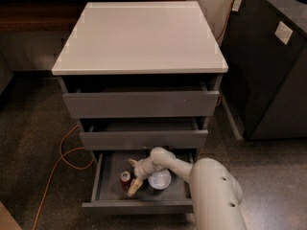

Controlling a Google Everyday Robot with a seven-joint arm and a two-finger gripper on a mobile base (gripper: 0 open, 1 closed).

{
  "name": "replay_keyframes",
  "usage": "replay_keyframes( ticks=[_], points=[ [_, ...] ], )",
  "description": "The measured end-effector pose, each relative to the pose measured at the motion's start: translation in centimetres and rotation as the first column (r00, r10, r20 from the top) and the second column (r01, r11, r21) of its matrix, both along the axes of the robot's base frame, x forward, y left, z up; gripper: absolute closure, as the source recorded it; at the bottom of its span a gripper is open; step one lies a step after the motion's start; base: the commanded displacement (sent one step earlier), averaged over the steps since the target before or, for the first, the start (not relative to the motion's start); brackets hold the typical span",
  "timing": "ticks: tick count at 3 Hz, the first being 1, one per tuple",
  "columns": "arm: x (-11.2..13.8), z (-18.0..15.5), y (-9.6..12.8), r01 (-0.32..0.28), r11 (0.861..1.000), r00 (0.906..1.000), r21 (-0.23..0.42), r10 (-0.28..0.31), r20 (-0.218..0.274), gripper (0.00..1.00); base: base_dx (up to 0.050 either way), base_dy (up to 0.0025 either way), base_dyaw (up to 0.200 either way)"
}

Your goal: Pick coke can from bottom drawer and place on counter

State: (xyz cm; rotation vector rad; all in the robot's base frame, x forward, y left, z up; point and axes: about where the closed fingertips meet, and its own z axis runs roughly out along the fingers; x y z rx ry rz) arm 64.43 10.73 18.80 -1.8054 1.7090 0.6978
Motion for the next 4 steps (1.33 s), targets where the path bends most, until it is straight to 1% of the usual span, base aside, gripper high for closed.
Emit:
replay_keyframes(
  ticks=[1,2,3,4],
  points=[
    [-0.4,0.1,1.0,-0.016,1.000,0.9999,0.019,0.016,-0.001,0.00,0.000,0.00000,0.000],
    [-1.0,0.2,1.6,-0.036,0.999,0.9994,0.036,0.036,0.003,0.24,0.000,0.00000,0.000],
    [-1.2,1.2,1.5,-0.044,0.998,0.9987,0.046,0.043,0.029,0.55,0.000,0.00000,0.000],
    [-2.4,2.5,1.5,-0.057,0.997,0.9965,0.052,0.054,0.064,0.78,0.000,0.00000,0.000]
  ],
)
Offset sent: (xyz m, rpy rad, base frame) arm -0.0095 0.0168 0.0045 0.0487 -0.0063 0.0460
